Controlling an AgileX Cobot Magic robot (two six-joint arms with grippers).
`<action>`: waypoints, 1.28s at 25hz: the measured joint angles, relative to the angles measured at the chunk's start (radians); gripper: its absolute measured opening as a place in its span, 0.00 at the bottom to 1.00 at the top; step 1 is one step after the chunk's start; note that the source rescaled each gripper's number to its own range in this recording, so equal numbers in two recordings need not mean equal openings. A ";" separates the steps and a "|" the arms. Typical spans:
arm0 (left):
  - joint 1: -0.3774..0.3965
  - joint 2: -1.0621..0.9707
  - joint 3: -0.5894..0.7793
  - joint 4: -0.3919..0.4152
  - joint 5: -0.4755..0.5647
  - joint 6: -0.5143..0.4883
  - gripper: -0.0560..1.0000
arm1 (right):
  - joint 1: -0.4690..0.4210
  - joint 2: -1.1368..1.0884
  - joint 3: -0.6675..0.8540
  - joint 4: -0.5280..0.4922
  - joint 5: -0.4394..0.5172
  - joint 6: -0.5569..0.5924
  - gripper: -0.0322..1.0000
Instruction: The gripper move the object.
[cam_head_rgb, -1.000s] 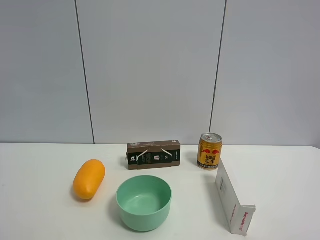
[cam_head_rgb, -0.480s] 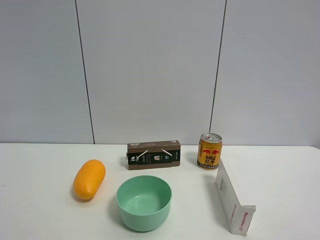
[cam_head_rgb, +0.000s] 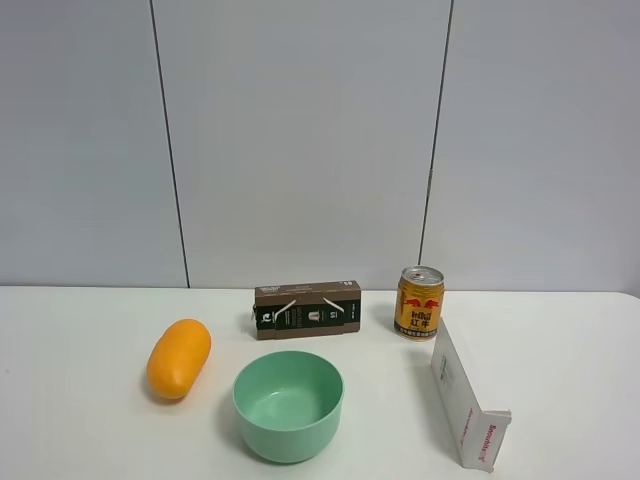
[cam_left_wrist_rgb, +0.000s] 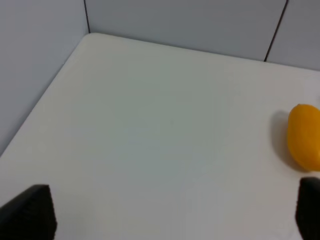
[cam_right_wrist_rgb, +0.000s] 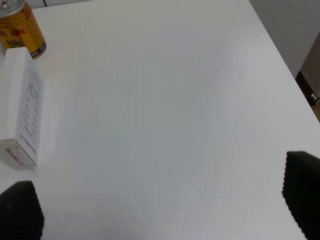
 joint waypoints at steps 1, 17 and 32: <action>0.000 -0.004 0.000 0.000 0.000 0.000 0.99 | 0.000 0.000 0.000 0.000 0.000 0.000 1.00; 0.000 -0.006 0.116 -0.067 -0.005 0.026 1.00 | 0.000 0.000 0.000 0.000 0.000 0.000 1.00; 0.000 -0.006 0.116 -0.075 -0.005 0.209 1.00 | 0.000 0.000 0.000 0.000 0.000 0.000 1.00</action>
